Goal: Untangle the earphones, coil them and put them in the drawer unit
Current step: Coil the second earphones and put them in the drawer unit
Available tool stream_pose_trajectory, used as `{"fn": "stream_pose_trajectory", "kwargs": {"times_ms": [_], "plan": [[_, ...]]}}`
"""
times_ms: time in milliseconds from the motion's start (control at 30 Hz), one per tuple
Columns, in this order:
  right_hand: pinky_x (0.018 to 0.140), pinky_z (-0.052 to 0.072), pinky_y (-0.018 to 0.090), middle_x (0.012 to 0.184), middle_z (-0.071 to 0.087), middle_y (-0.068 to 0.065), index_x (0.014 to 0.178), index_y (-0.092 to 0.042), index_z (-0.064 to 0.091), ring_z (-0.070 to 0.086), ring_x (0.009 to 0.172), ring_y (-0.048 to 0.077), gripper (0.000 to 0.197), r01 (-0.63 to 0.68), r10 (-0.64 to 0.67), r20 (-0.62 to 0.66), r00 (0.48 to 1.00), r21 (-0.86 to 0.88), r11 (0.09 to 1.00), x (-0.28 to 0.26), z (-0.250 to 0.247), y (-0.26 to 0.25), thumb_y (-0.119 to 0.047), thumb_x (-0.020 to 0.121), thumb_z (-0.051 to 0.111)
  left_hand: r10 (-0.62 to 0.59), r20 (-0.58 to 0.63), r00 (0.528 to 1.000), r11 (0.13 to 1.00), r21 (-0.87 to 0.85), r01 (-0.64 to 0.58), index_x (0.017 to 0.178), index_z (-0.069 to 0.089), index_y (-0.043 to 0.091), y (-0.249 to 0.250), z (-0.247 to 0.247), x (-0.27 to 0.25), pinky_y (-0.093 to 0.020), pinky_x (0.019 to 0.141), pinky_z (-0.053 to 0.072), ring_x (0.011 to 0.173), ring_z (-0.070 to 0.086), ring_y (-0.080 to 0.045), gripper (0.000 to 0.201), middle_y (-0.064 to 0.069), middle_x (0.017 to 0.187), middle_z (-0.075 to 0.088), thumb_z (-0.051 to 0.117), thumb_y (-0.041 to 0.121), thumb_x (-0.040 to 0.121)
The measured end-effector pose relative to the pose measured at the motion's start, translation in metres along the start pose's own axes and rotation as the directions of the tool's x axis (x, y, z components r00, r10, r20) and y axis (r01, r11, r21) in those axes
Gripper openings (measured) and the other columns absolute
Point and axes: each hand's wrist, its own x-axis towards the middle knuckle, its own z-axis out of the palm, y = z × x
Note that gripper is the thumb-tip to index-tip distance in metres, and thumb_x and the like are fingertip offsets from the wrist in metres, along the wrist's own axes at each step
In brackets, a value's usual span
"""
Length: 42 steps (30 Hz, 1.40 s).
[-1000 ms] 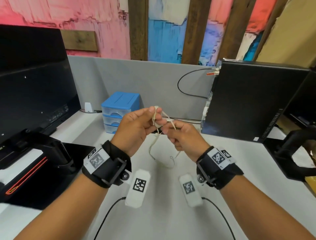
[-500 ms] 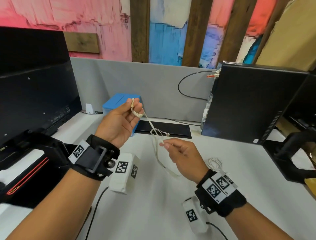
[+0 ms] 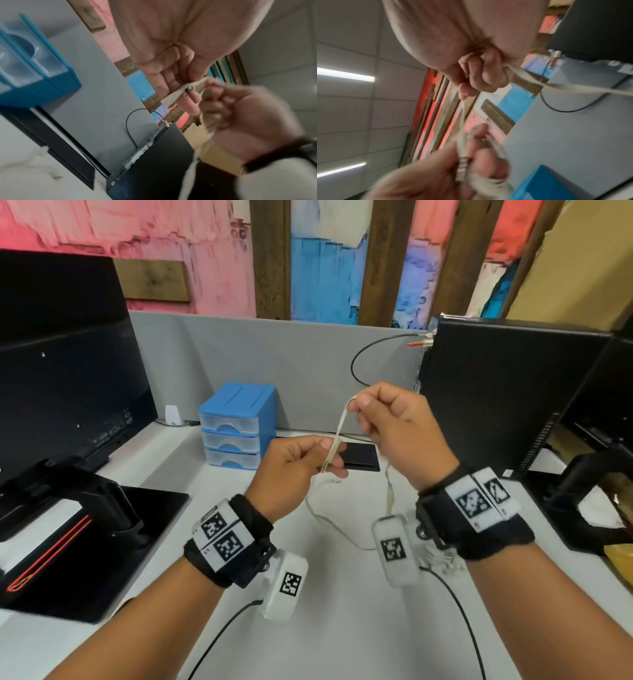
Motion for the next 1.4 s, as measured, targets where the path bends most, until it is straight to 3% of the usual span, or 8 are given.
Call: {"fn": "stream_pose_trajectory", "kwargs": {"times_ms": [133, 300, 467, 600, 667, 833, 1033, 1400], "plan": [[0.051, 0.035, 0.017, 0.053, 0.048, -0.009, 0.083, -0.014, 0.072, 0.039, 0.047, 0.004, 0.021, -0.126, 0.120, -0.065, 0.991, -0.092, 0.988, 0.011, 0.003, 0.039, -0.010, 0.096, 0.056, -0.045, 0.093, 0.995, 0.966, -0.250, 0.068, 0.097, 0.069, -0.001, 0.011, -0.003, 0.000, -0.035, 0.088, 0.055, 0.077, 0.071, -0.023, 0.029, -0.006, 0.085, 0.074, 0.051, 0.021, 0.093], [0.052, 0.037, 0.015, 0.054, 0.050, -0.005, 0.088, -0.007, 0.073, 0.042, 0.047, 0.002, 0.023, -0.150, 0.199, 0.265, 0.944, -0.193, 0.970, -0.042, 0.034, 0.059, -0.011, 0.099, 0.053, -0.074, -0.015, 0.997, 0.916, -0.397, 0.062, 0.091, 0.070, 0.003, 0.009, -0.017, 0.008, -0.029, 0.084, 0.056, 0.085, 0.073, -0.022, 0.026, -0.002, 0.094, 0.074, 0.057, 0.025, 0.085], [0.059, 0.041, 0.017, 0.058, 0.055, -0.001, 0.098, -0.011, 0.067, 0.047, 0.050, 0.001, 0.025, -0.090, 0.172, 0.437, 0.883, -0.203, 0.975, -0.061, 0.034, 0.026, -0.024, 0.103, 0.046, 0.023, -0.114, 0.993, 1.000, -0.015, -0.025, 0.099, 0.072, 0.011, -0.008, -0.021, 0.011, -0.023, 0.078, 0.054, 0.085, 0.074, -0.019, 0.013, 0.000, 0.084, 0.076, 0.062, 0.014, 0.093], [0.055, 0.038, 0.015, 0.057, 0.053, -0.003, 0.091, -0.007, 0.068, 0.044, 0.047, 0.001, 0.023, 0.023, 0.045, 0.393, 0.918, -0.168, 0.986, -0.046, 0.019, -0.008, -0.014, 0.101, 0.049, 0.096, 0.003, 0.995, 0.985, 0.142, -0.095, 0.099, 0.074, 0.021, -0.011, -0.018, 0.007, -0.029, 0.085, 0.055, 0.085, 0.069, -0.012, 0.020, -0.006, 0.091, 0.076, 0.058, 0.011, 0.096], [0.057, 0.040, 0.020, 0.054, 0.052, -0.006, 0.086, -0.002, 0.068, 0.045, 0.049, 0.004, 0.025, 0.046, 0.003, 0.338, 0.941, -0.137, 0.989, -0.030, 0.011, -0.016, -0.010, 0.101, 0.049, 0.099, 0.065, 0.993, 0.978, 0.179, -0.109, 0.095, 0.075, 0.013, -0.005, -0.013, 0.004, -0.030, 0.087, 0.055, 0.084, 0.070, -0.014, 0.025, -0.010, 0.090, 0.076, 0.052, 0.007, 0.099], [0.044, 0.032, 0.008, 0.056, 0.044, 0.001, 0.089, 0.006, 0.064, 0.038, 0.041, 0.001, 0.026, -0.043, 0.054, 0.157, 0.986, -0.074, 0.996, 0.006, -0.001, -0.010, -0.011, 0.101, 0.049, -0.030, 0.128, 0.991, 0.993, -0.111, 0.045, 0.099, 0.066, -0.010, 0.014, -0.009, 0.001, -0.030, 0.086, 0.055, 0.074, 0.070, -0.019, 0.028, -0.002, 0.084, 0.072, 0.046, 0.010, 0.100], [0.038, 0.022, 0.018, 0.058, 0.051, -0.001, 0.089, -0.007, 0.066, 0.031, 0.041, 0.006, 0.016, -0.245, 0.212, 0.215, 0.953, 0.140, 0.959, 0.007, 0.010, 0.019, -0.017, 0.097, 0.057, -0.082, 0.168, 0.982, 0.932, -0.336, 0.135, 0.103, 0.068, -0.004, 0.023, -0.013, 0.001, -0.026, 0.077, 0.055, 0.070, 0.066, -0.015, 0.032, 0.000, 0.073, 0.066, 0.058, 0.023, 0.089], [0.039, 0.019, 0.015, 0.064, 0.052, 0.000, 0.090, -0.015, 0.073, 0.029, 0.044, 0.006, 0.011, -0.374, 0.286, 0.248, 0.926, 0.482, 0.793, -0.025, 0.016, 0.062, -0.023, 0.085, 0.066, -0.186, 0.069, 0.980, 0.594, -0.787, 0.168, 0.091, 0.070, 0.006, 0.042, -0.046, 0.011, -0.024, 0.078, 0.058, 0.059, 0.060, -0.006, 0.023, 0.003, 0.071, 0.055, 0.057, 0.025, 0.088]]}}
